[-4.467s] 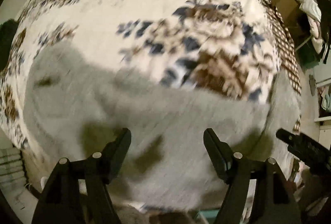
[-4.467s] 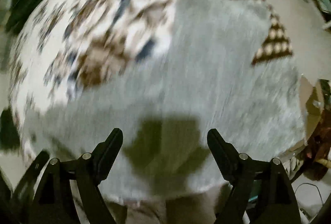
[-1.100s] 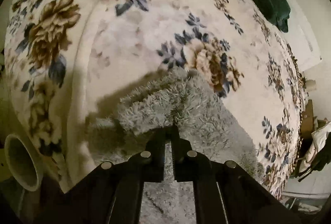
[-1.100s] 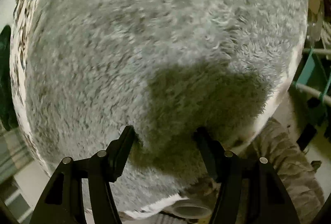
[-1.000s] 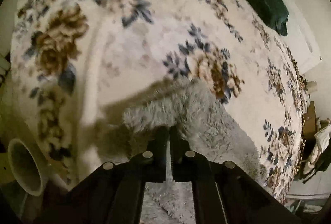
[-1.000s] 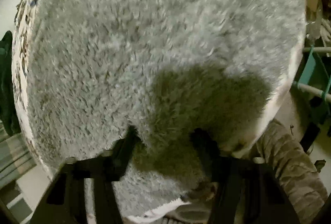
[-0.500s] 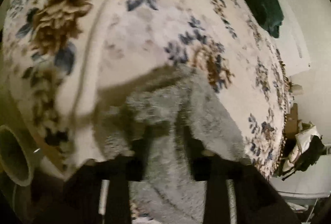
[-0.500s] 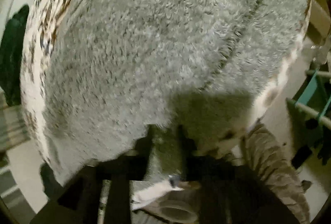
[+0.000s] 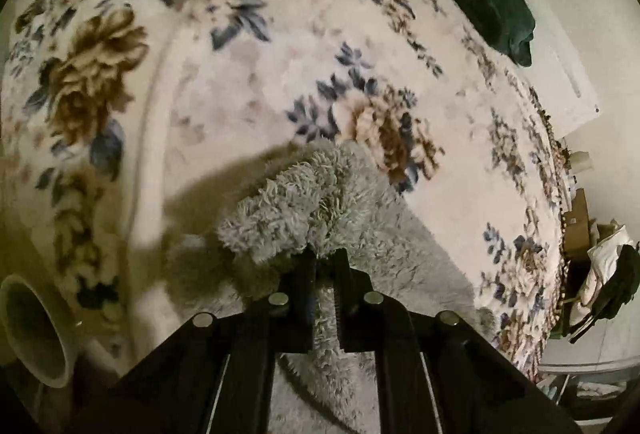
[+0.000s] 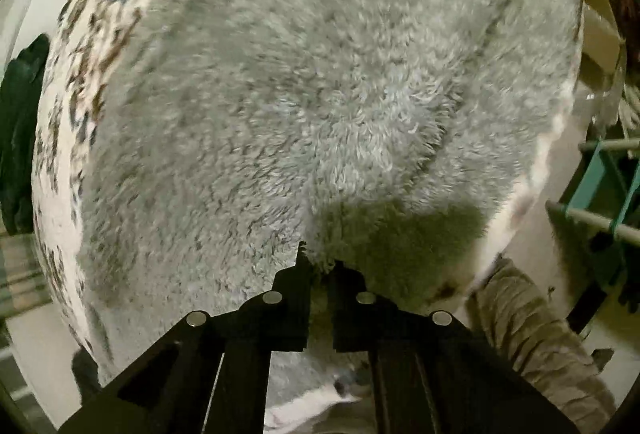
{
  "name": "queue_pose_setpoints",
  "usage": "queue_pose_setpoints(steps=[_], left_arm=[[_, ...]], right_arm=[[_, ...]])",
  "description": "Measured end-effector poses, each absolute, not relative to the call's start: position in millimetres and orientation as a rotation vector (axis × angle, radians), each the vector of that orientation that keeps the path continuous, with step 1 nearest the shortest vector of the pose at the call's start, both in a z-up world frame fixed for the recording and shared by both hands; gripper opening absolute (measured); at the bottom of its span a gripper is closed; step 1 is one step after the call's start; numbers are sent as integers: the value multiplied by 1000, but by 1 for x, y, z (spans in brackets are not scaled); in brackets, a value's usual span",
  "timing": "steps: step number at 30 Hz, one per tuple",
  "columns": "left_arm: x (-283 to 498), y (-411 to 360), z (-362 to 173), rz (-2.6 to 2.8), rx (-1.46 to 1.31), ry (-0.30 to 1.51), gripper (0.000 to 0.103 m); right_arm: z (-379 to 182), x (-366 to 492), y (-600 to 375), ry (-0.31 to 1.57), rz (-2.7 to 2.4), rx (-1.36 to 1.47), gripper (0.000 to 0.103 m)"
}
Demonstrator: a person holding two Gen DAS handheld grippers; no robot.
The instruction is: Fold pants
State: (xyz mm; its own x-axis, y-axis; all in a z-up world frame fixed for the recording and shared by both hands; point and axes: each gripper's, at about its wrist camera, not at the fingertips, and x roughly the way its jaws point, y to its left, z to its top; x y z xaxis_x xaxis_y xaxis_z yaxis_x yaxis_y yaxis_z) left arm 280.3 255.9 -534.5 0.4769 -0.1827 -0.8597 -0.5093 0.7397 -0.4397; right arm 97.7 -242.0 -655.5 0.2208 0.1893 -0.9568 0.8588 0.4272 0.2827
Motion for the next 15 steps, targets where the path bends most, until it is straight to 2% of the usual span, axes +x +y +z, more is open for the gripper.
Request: queue_pose_setpoints(steps=[8,15], left_arm=[[245,276,-529,275,-772,1130,5],[235,284,-575,347,-764,1239,8]], right_arm=[[-600,89,-227,1290,-576,973,6],[-645,73,-227,1403,-587,996,6]])
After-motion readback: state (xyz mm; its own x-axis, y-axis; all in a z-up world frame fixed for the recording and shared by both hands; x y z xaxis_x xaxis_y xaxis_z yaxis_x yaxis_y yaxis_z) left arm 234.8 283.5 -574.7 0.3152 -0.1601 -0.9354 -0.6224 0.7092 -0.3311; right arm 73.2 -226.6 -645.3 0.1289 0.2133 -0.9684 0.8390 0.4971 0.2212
